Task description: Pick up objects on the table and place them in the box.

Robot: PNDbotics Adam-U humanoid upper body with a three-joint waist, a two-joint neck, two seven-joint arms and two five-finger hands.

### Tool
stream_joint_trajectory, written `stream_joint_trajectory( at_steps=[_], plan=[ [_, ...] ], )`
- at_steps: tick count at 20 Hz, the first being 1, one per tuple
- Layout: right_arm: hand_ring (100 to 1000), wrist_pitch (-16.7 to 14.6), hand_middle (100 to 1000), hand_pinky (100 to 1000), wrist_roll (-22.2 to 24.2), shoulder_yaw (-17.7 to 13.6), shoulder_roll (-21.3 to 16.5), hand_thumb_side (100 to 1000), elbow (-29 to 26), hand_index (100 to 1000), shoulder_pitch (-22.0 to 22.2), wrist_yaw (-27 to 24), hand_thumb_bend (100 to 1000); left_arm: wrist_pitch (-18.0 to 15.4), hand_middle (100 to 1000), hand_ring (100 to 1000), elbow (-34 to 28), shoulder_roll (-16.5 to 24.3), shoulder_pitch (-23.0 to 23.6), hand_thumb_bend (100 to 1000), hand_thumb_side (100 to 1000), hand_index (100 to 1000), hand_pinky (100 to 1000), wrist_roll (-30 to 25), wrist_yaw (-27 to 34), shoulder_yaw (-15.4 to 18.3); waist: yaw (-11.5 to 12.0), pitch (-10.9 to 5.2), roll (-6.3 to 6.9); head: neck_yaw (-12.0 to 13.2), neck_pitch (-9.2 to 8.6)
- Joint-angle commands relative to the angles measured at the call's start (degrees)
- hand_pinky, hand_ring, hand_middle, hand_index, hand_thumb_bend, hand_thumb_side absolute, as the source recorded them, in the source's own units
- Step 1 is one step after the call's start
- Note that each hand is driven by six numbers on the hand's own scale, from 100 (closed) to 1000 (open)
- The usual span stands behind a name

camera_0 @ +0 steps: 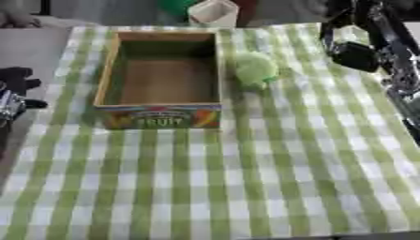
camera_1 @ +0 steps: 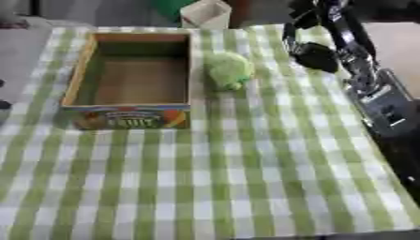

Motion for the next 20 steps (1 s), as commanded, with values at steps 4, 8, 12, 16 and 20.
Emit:
stream_joint_trajectory(
  at_steps=[4, 8, 12, 16, 20],
  plan=[
    [630, 0.03, 635, 698, 0.03, -0.45, -1.14, 161, -0.62, 774, -1.13, -0.24, 100, 0.08, 729, 782, -1.24, 1.38, -0.74, 211, 215, 715, 601, 0.12, 0.08, 0.53, 0.08, -0.98, -0.11, 0.09, -0.56],
    [631, 0.07, 635, 698, 0.01, -0.44, -1.15, 161, -0.67, 774, -1.16, -0.25, 100, 0.08, 729, 782, -1.24, 1.38, -0.74, 212, 215, 715, 601, 0.13, 0.08, 0.55, 0.11, -0.96, -0.13, 0.10, -0.57],
    [632, 0.14, 637, 698, 0.17, -0.31, -1.28, 154, -0.56, 775, -1.42, -0.16, 100, 0.10, 729, 782, -1.24, 1.37, -0.71, 213, 215, 715, 601, 0.14, 0.08, 0.54, 0.15, -0.96, -0.15, 0.06, -0.54],
    [635, 0.26, 645, 701, 1.25, 0.33, -1.66, 178, 0.82, 778, -2.81, -0.56, 100, 0.13, 729, 782, -1.22, 1.34, -0.69, 214, 214, 715, 601, 0.07, 0.10, 0.47, 0.23, -1.05, -0.14, -0.03, -0.56],
    [657, -0.17, 682, 709, 3.94, 1.62, -2.18, 203, 4.49, 799, -5.91, -1.69, 100, 0.15, 729, 782, -1.18, 1.34, -0.63, 214, 214, 715, 601, -0.03, 0.12, 0.34, 0.37, -1.26, -0.07, -0.22, -0.54]
  ],
)
